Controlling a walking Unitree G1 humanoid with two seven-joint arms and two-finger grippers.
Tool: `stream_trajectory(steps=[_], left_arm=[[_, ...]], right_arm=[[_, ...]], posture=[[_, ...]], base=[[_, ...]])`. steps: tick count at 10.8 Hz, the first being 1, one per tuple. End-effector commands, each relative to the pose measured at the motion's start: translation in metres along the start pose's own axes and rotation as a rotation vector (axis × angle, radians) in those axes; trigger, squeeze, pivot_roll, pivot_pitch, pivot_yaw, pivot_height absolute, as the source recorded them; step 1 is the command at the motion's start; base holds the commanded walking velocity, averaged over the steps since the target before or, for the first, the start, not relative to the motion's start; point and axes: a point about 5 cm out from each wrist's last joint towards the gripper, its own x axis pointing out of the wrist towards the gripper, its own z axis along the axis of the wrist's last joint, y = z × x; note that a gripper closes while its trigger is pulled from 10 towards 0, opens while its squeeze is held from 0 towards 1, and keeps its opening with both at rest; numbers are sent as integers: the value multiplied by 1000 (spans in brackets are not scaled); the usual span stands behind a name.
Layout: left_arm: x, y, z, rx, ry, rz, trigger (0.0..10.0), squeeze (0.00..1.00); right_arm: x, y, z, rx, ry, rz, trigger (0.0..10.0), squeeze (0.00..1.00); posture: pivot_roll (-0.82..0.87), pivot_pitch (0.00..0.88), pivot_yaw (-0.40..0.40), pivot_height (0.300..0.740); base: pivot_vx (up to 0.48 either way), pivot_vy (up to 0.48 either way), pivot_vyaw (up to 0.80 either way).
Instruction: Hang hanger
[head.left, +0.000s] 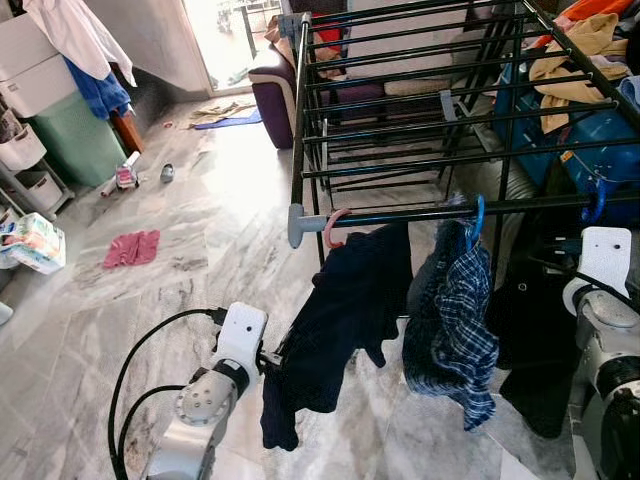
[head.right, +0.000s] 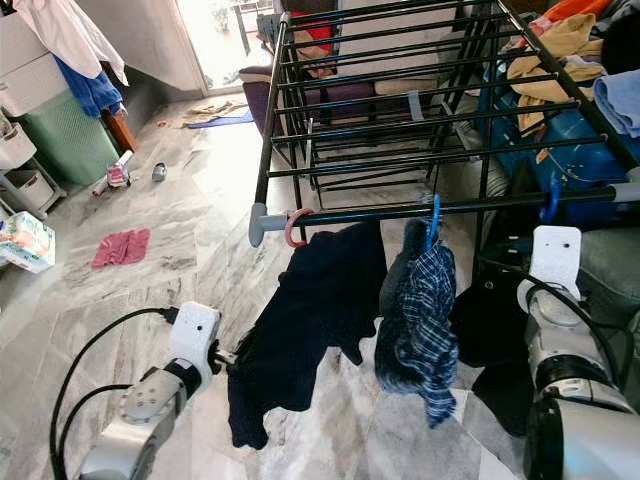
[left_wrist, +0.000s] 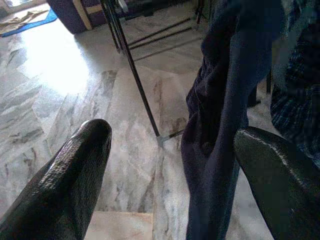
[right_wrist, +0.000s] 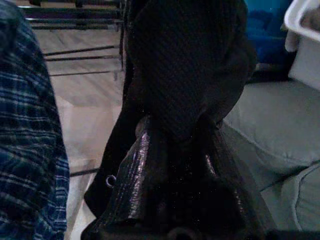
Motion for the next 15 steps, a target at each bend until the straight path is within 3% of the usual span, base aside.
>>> stream_trajectory(steps=[1,3,5,6,8,9,11,13,15], left_arm=[[-3,9,-4,-11,6,41,10000,0],[-4,13,-6,-20,0,71,10000,0],[-2,13,-5,-30,-18,84,10000,0],[2,9,-2,-36,-34,78,10000,0],[4,6,-2,-40,-39,64,10000,0],[4,5,-2,-40,-41,62,10000,0],[6,4,-4,-45,-37,65,10000,0],[8,3,-3,-45,-40,67,10000,0],[9,2,-3,-43,-42,69,10000,0]], right_arm=[[0,2,10,-4,-83,17,0,0],[-16,2,-7,-14,-164,20,0,0],[-44,14,-30,-23,-218,31,0,0],[-66,21,-53,-1,-203,-6,0,0],[-84,31,-76,70,-108,-34,0,0],[-87,27,-74,99,-123,-92,0,0],[-75,12,-43,65,-221,-139,0,0],[-59,-20,-12,70,-286,-255,0,0],[-53,-37,1,68,-303,-289,0,0]], posture=[[12,0,82,740],[-2,0,82,740],[-24,0,83,740],[-42,0,86,740],[-51,0,85,740],[-48,0,82,740],[-57,0,79,740],[-54,0,74,740],[-54,0,74,740]], base=[[0,0,0],[0,0,0],[0,0,0],[0,0,0],[0,0,0],[0,0,0],[0,0,0],[0,0,0],[0,0,0]])
